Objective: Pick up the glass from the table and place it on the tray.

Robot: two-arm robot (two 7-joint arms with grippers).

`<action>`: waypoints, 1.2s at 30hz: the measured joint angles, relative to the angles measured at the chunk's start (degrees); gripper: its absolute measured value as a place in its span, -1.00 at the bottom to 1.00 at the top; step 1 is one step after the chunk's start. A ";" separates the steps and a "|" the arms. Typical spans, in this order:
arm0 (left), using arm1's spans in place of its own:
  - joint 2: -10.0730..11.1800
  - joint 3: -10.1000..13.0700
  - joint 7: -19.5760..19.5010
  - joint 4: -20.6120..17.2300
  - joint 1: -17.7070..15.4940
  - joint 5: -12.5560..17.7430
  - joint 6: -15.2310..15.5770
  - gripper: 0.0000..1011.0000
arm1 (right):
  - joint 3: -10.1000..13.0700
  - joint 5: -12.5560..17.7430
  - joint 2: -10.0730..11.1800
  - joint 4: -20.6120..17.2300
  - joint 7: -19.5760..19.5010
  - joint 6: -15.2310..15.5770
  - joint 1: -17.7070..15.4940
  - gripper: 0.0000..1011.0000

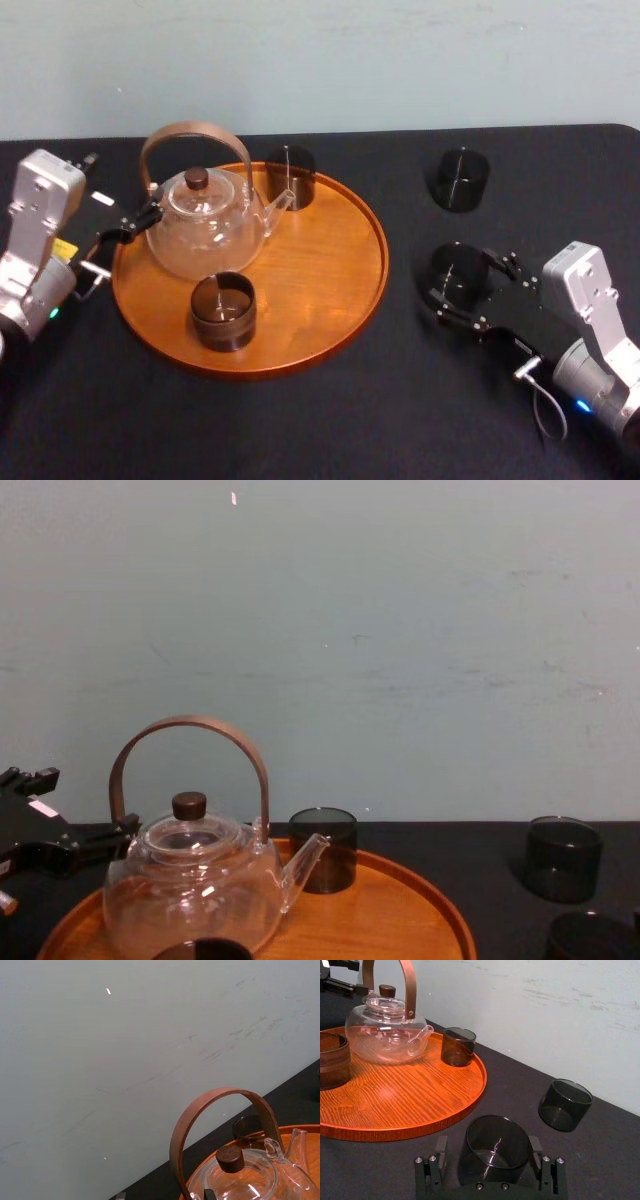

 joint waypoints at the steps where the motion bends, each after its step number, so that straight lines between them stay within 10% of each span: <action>1: 0.00 0.00 0.00 0.00 0.00 0.00 0.00 1.00 | 0.07 -0.05 -0.04 0.00 0.07 0.00 -0.03 0.98; 36: 0.00 0.00 0.00 0.00 0.00 0.00 0.00 1.00 | 5.83 -2.12 -2.57 -1.42 2.85 -0.27 -3.35 0.98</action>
